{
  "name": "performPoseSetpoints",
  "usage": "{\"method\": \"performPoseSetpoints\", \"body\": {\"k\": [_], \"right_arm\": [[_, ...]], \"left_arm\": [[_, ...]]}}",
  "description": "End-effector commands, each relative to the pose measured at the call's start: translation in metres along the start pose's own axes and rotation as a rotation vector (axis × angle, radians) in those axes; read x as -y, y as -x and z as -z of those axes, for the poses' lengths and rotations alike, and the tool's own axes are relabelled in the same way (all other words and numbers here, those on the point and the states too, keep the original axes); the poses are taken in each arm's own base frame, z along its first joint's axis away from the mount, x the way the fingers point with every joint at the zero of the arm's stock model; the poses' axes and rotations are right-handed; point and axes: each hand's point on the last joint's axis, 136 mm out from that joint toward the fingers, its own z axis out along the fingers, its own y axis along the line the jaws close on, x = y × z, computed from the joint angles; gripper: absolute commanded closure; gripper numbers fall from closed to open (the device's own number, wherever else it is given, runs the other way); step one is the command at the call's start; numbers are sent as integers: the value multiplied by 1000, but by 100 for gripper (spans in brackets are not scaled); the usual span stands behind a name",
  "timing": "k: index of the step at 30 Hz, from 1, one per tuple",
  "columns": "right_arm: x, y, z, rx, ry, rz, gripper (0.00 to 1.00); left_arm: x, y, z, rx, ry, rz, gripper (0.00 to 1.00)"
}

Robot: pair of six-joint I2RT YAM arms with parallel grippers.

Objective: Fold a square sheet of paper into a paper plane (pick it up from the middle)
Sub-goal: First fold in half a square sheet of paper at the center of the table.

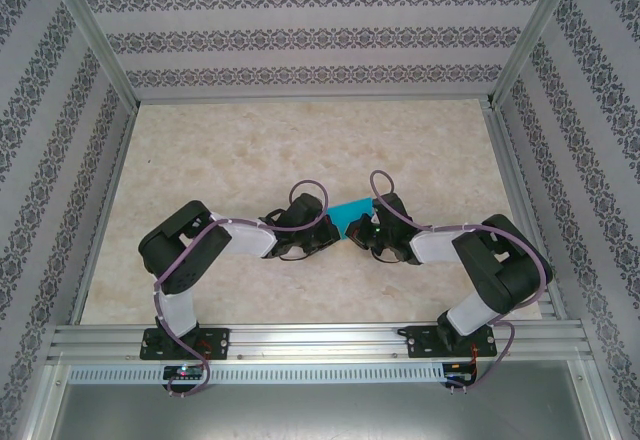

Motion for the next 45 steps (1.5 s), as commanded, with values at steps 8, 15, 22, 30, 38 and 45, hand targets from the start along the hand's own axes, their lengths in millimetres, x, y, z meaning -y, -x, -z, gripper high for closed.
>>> {"method": "performPoseSetpoints", "body": {"k": [8, 15, 22, 30, 38, 45], "right_arm": [[10, -2, -6, -9, -40, -1, 100], [12, -2, -7, -15, -58, 1, 100], [17, -2, -7, -16, -90, -3, 100], [29, 12, 2, 31, -128, -13, 100], [62, 35, 21, 111, -165, -68, 100], [92, 54, 48, 184, -235, -110, 100]], "left_arm": [[-1, -2, -2, 16, -3, -13, 100], [-1, -3, -6, 12, -18, -21, 100], [-30, -8, -8, 6, 80, 50, 100], [-63, -11, 4, 34, 210, 120, 100], [-80, -16, 7, 32, 254, 163, 100], [-82, -17, 9, 29, 268, 159, 100]]}}
